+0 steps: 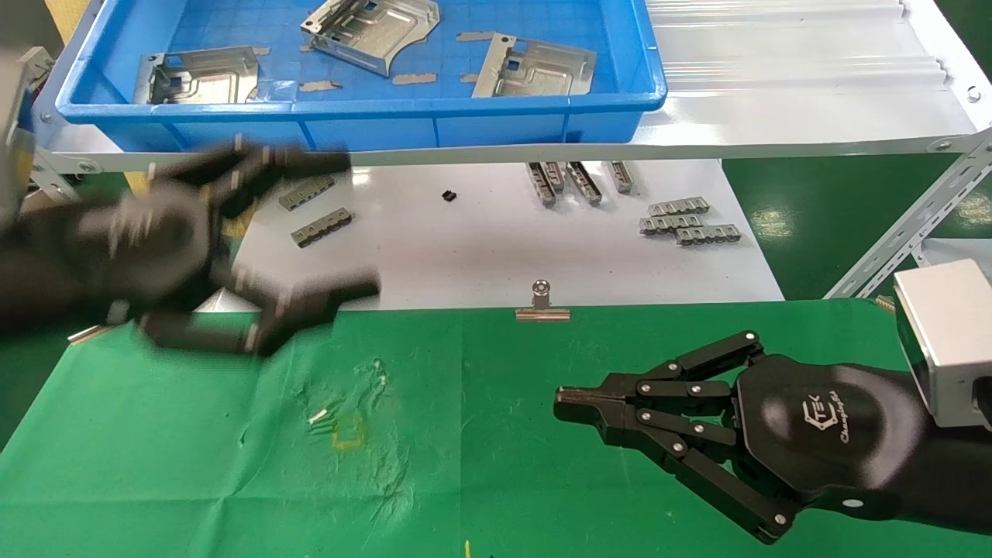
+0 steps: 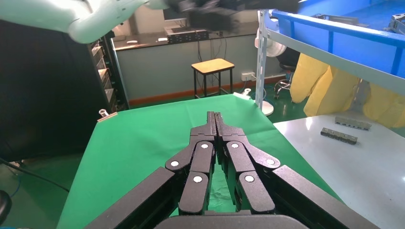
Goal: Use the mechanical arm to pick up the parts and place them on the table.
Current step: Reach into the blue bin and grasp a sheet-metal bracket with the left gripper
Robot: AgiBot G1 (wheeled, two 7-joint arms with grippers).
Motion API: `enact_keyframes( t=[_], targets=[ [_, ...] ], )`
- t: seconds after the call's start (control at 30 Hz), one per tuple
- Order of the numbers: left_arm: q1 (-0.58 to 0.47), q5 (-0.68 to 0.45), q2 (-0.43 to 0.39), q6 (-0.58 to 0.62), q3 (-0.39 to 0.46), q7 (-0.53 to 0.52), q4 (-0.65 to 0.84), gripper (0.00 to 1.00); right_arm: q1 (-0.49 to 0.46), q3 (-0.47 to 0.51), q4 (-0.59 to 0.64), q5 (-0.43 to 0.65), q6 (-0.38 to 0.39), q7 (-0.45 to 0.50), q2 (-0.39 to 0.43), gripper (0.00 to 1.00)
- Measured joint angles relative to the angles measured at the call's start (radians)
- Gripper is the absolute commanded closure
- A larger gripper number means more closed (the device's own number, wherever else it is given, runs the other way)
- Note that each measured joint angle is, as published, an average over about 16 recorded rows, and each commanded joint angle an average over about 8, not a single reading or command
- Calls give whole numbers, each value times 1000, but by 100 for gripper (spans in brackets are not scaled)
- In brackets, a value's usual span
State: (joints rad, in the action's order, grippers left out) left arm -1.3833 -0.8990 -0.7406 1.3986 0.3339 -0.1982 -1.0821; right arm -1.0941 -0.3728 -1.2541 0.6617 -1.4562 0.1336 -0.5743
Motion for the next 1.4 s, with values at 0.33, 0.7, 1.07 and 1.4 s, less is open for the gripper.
enact_keyframes(
  t=[0.33, 0.7, 1.07, 1.4],
  targets=[
    [-366, -253, -250, -203, 105, 69, 475, 0, 0, 0, 0, 0, 0, 0, 0, 100],
    [-590, -401, -485, -562, 161, 136, 911, 60, 0, 0, 0, 0, 0, 0, 0, 50],
    [-648, -444, -569, -695, 185, 106, 1064, 100, 0, 0, 0, 0, 0, 0, 0, 0],
    [-656, -449, -576, -702, 189, 79, 1083, 100, 0, 0, 0, 0, 0, 0, 0, 0]
  ],
)
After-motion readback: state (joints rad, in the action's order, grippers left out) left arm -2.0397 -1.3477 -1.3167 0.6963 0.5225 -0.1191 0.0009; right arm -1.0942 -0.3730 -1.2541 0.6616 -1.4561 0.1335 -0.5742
